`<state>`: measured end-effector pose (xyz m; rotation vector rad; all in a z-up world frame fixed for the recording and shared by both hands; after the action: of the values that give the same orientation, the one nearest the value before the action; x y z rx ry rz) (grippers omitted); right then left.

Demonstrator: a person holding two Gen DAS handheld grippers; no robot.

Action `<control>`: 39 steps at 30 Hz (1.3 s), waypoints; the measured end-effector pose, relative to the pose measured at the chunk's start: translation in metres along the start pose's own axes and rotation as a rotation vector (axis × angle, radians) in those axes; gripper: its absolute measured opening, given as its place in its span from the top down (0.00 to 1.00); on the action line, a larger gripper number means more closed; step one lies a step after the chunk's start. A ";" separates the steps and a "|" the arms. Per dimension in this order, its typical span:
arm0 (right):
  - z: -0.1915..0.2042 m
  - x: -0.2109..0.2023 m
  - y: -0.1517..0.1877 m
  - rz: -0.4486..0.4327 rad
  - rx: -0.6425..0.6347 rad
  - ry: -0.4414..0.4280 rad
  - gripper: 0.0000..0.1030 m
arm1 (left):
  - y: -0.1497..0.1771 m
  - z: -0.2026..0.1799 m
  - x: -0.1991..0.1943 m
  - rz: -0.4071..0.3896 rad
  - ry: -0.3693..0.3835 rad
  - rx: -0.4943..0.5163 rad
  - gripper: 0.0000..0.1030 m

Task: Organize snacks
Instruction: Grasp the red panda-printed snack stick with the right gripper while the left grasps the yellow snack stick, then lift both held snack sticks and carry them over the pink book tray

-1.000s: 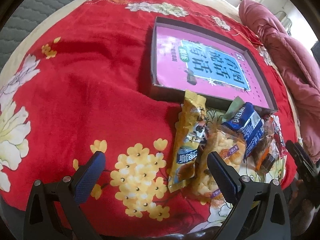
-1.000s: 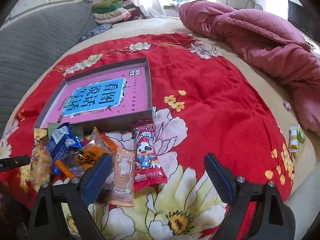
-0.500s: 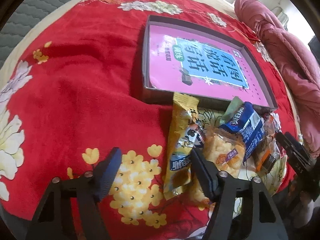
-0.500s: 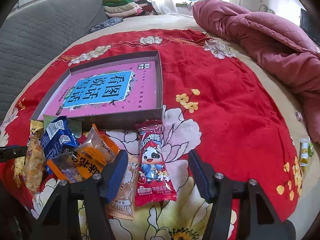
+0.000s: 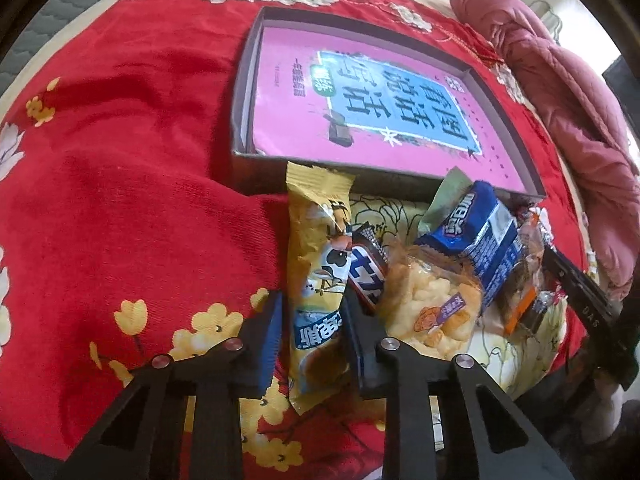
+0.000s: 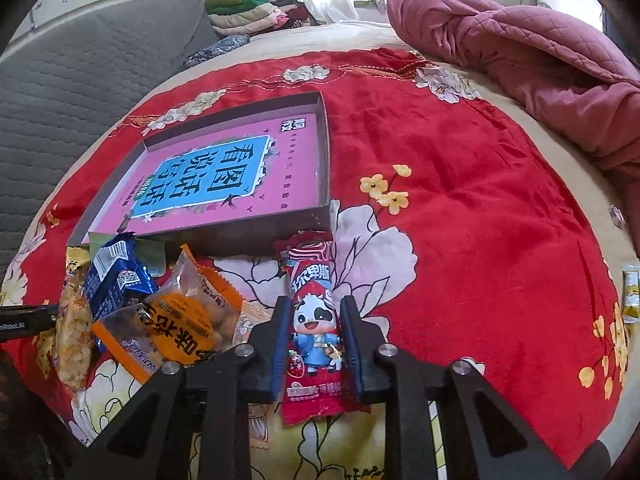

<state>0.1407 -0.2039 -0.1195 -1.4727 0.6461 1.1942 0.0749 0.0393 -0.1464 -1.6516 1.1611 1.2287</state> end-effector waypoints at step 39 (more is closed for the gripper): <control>0.021 -0.038 -0.020 -0.146 0.022 -0.107 0.83 | 0.000 -0.003 -0.053 -0.159 0.001 0.045 0.75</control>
<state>0.1379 -0.1863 -0.0746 -1.4031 0.4693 1.1404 0.0689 0.0486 -0.0942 -1.6768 1.0293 1.0936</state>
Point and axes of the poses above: each gripper's, at about its wrist camera, not at the fingertips, and x roughly the way its jaws point, z to its left, y to its underside, the point moved 8 cm from there along x, roughly the way its jaws point, and after that the axes turned 14 degrees about z, right-handed, at the moved point
